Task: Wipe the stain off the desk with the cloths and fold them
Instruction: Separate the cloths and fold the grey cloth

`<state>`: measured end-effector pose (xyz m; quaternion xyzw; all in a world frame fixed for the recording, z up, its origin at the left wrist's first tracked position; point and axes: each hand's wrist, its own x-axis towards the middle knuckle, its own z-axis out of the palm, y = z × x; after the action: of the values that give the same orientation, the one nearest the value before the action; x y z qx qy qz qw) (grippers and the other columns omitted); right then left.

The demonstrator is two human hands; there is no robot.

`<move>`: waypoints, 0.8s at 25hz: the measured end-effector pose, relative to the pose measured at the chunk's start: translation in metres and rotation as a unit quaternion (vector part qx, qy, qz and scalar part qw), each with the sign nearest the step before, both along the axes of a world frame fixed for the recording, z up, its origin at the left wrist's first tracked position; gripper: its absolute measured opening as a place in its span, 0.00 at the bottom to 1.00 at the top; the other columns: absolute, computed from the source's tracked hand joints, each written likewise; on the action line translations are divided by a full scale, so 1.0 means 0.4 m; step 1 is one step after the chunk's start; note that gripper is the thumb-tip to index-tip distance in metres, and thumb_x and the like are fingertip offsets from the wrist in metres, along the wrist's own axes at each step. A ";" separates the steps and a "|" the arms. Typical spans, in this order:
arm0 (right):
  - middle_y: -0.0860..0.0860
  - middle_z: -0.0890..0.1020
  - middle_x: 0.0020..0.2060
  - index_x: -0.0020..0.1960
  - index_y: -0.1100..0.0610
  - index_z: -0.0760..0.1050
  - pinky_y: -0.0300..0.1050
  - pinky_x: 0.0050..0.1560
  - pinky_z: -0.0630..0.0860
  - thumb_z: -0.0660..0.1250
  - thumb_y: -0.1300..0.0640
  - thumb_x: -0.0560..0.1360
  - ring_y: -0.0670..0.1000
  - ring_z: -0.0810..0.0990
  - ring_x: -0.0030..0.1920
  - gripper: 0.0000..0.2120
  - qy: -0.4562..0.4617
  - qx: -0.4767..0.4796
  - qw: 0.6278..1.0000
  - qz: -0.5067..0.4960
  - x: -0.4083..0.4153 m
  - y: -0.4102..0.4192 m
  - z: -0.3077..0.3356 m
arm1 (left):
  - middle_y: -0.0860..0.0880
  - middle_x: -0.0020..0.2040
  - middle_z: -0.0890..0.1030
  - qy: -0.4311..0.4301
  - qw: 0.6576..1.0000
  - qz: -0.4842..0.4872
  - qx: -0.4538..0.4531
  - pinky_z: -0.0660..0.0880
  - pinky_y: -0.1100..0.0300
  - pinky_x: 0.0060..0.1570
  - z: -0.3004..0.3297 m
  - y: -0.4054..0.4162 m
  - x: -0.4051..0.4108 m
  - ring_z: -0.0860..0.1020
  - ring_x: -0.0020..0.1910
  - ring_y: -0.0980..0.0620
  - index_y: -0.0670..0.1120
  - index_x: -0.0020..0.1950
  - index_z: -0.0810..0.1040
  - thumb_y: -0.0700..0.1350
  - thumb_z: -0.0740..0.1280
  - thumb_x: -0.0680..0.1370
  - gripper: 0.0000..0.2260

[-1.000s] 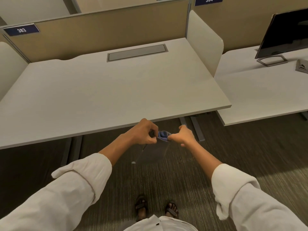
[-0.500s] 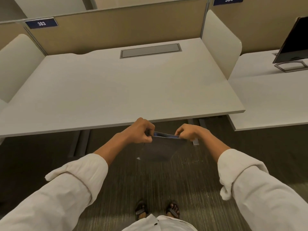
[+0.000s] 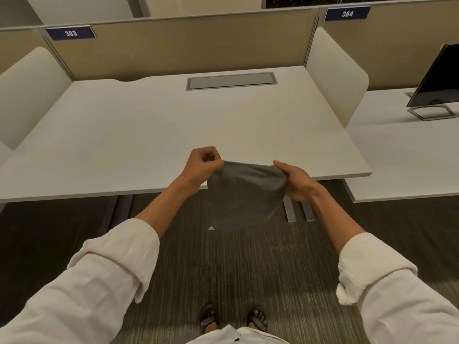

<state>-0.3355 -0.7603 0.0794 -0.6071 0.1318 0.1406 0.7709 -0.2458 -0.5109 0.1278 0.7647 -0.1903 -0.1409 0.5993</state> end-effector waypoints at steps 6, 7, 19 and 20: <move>0.55 0.84 0.54 0.58 0.57 0.81 0.47 0.54 0.80 0.75 0.46 0.70 0.55 0.82 0.56 0.22 0.002 0.081 0.995 0.057 -0.005 0.063 -0.025 | 0.43 0.44 0.78 0.361 0.917 0.142 -0.088 0.77 0.60 0.32 -0.062 0.037 0.060 0.78 0.40 0.49 0.41 0.43 0.79 0.33 0.69 0.72 0.04; 0.55 0.85 0.52 0.56 0.57 0.82 0.46 0.50 0.81 0.76 0.53 0.69 0.56 0.82 0.55 0.17 -0.001 0.054 0.997 0.062 -0.009 0.075 -0.034 | 0.42 0.47 0.79 0.400 0.902 0.132 -0.097 0.79 0.61 0.32 -0.080 0.058 0.063 0.81 0.42 0.48 0.39 0.48 0.78 0.34 0.72 0.72 0.07; 0.57 0.86 0.47 0.50 0.58 0.85 0.46 0.46 0.82 0.75 0.58 0.69 0.54 0.85 0.49 0.10 0.019 0.123 0.992 -0.028 0.020 0.192 -0.015 | 0.42 0.62 0.76 0.329 0.941 -0.069 0.028 0.75 0.49 0.60 -0.184 0.164 0.035 0.77 0.61 0.44 0.46 0.63 0.73 0.35 0.76 0.69 0.25; 0.57 0.86 0.48 0.51 0.58 0.85 0.46 0.46 0.82 0.75 0.57 0.69 0.54 0.85 0.49 0.11 0.023 0.119 0.992 -0.020 0.023 0.197 -0.013 | 0.41 0.64 0.75 0.304 0.951 -0.048 0.015 0.74 0.49 0.63 -0.185 0.161 0.032 0.76 0.62 0.44 0.46 0.65 0.71 0.36 0.74 0.72 0.24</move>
<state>-0.3264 -0.6815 0.0740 -0.5048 0.1442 0.1541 0.8370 -0.2328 -0.4465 0.0536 0.6849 -0.0334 -0.3980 0.6094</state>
